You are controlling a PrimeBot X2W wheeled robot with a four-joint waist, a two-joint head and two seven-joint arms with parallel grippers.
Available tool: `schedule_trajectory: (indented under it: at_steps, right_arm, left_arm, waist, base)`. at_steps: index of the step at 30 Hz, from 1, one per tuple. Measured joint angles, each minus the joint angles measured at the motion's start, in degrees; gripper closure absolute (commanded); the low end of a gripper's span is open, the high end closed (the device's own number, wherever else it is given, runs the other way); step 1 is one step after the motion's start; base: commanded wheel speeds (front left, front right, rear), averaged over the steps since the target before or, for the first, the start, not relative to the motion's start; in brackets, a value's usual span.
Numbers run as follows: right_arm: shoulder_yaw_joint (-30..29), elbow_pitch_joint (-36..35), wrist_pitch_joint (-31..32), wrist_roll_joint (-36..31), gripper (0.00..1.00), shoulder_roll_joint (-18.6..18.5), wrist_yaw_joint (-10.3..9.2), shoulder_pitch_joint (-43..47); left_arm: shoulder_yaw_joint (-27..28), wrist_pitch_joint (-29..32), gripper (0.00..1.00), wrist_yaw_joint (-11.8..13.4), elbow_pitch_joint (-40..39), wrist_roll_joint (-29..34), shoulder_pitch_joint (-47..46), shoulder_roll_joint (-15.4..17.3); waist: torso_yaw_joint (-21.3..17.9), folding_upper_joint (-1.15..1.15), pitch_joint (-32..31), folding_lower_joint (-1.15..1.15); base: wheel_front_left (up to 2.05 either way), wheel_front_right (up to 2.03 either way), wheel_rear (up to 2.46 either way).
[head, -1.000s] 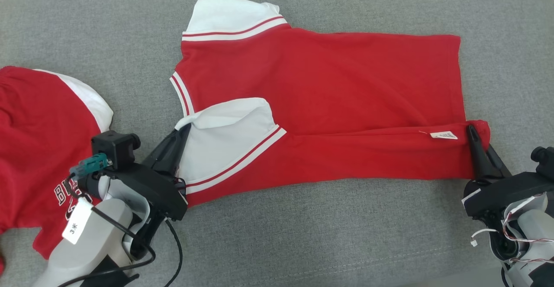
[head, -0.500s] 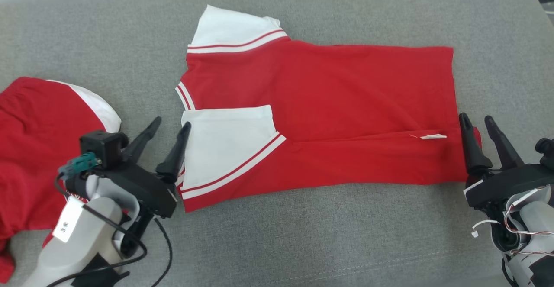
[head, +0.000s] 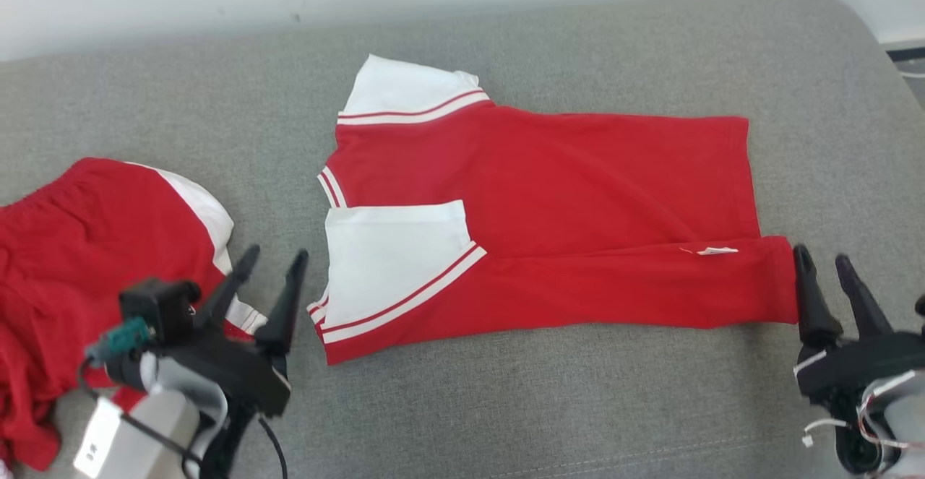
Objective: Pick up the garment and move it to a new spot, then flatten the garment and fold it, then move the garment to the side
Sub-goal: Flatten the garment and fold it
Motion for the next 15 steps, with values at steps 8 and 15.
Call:
schedule_trajectory:
  at_steps: [8, 15]
  right_arm:
    - [-4.02, 0.19, 0.00, 1.12, 0.00, 3.11, -0.45, 4.54]
    - [-5.69, 1.64, 0.00, 3.54, 0.00, 4.74, -0.38, 4.78]
  left_arm:
    - [1.48, 0.00, 0.00, 1.89, -5.79, 0.02, 8.51, -1.36]
    - [0.68, 0.00, 0.00, 2.37, -8.77, 0.25, 10.90, -3.87]
  waist:
    - [0.13, 0.00, -1.35, 0.00]
    - [0.34, 0.00, -0.27, 0.01]
  base:
    - [0.00, 0.00, 0.00]
    - [0.00, 0.00, 0.00]
